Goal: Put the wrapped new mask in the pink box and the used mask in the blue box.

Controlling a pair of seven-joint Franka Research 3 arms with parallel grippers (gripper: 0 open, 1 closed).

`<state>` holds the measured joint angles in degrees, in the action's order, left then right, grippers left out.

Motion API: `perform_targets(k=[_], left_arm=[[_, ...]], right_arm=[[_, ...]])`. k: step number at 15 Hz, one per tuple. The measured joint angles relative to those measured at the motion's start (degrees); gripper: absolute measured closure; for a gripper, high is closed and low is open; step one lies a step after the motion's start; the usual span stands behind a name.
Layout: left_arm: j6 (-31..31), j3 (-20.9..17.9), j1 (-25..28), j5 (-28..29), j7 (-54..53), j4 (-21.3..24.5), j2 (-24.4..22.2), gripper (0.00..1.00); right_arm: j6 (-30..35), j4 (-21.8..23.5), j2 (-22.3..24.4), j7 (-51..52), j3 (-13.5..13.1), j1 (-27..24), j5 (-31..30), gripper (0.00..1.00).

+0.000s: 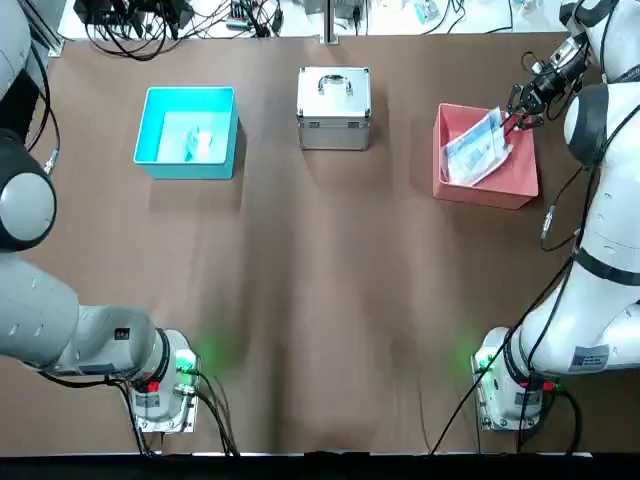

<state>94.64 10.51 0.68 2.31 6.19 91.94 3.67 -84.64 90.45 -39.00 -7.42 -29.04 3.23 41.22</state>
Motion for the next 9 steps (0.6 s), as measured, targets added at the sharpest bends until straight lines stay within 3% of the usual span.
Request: perform_targets(k=[4,7,9], left_arm=[[0.0,0.03,-0.02,0.0,0.0,-0.16,0.0,0.0],[0.0,0.06,-0.04,0.0,0.0,-0.26,0.0,0.0],[0.0,0.07,-0.04,0.0,0.0,-0.37,0.0,0.0]], right_arm=[[0.47,-3.42,0.02,0.02,0.04,0.17,-4.79,0.33],[7.03,-10.23,0.23,0.34,-0.18,0.13,-5.21,0.07],[10.64,-14.62,0.92,2.98,-0.55,-0.12,-5.35,0.01]])
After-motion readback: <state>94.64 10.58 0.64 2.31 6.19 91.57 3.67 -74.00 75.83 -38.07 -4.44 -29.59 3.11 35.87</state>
